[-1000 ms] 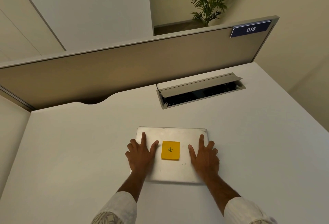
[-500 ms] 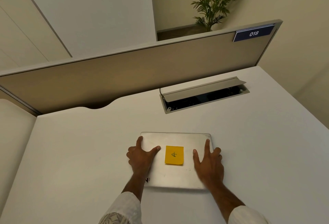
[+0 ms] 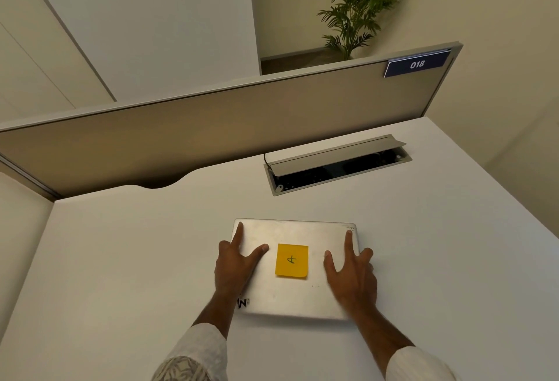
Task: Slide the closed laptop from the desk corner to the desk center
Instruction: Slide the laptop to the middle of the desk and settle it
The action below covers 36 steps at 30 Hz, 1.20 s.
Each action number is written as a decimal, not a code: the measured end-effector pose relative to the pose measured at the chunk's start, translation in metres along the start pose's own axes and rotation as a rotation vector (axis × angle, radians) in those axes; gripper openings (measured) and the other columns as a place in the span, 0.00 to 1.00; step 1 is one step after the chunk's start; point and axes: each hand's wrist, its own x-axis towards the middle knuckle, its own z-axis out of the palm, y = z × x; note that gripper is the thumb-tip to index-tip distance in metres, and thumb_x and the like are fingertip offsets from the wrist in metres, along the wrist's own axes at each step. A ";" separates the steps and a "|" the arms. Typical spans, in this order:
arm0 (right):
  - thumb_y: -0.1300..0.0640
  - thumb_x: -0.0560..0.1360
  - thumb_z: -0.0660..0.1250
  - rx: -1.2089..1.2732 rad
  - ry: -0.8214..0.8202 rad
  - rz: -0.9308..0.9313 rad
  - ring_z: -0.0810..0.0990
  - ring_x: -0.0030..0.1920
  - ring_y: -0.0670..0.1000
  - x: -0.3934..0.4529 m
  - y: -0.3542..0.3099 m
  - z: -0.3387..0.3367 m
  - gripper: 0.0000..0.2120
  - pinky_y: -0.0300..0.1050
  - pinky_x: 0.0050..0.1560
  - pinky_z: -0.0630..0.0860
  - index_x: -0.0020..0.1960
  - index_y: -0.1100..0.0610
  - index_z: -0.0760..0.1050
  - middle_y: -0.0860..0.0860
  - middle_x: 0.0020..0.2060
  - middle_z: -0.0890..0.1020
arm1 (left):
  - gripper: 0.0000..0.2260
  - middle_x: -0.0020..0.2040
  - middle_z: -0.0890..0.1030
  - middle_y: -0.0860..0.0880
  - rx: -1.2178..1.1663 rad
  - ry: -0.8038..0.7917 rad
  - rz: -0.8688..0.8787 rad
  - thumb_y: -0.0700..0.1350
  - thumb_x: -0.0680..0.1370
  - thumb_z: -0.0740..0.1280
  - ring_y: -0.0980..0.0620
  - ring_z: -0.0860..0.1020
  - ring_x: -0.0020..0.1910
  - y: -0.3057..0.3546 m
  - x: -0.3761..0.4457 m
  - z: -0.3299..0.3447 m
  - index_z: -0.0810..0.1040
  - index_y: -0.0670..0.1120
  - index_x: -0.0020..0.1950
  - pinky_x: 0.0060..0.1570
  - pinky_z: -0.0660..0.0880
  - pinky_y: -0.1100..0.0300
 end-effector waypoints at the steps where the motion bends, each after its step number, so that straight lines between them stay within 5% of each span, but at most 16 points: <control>1: 0.30 0.75 0.49 0.002 0.001 0.003 0.79 0.48 0.53 0.000 0.000 -0.001 0.38 0.45 0.45 0.82 0.79 0.45 0.44 0.57 0.60 0.67 | 0.47 0.54 0.69 0.52 0.006 0.000 0.006 0.80 0.63 0.61 0.48 0.77 0.55 0.001 0.000 0.000 0.52 0.65 0.79 0.50 0.71 0.56; 22: 0.29 0.75 0.49 0.005 0.018 -0.022 0.81 0.45 0.53 -0.004 -0.001 -0.017 0.39 0.46 0.44 0.84 0.79 0.46 0.45 0.57 0.60 0.67 | 0.47 0.55 0.70 0.50 0.021 0.046 0.044 0.76 0.66 0.64 0.47 0.77 0.57 0.009 -0.014 -0.008 0.54 0.61 0.80 0.51 0.72 0.54; 36: 0.26 0.70 0.40 -0.012 0.005 -0.160 0.80 0.44 0.51 -0.015 -0.041 -0.011 0.42 0.44 0.42 0.83 0.79 0.45 0.46 0.56 0.61 0.66 | 0.46 0.55 0.70 0.50 -0.034 0.146 -0.038 0.75 0.67 0.66 0.49 0.76 0.55 -0.021 -0.041 -0.050 0.54 0.63 0.80 0.51 0.70 0.57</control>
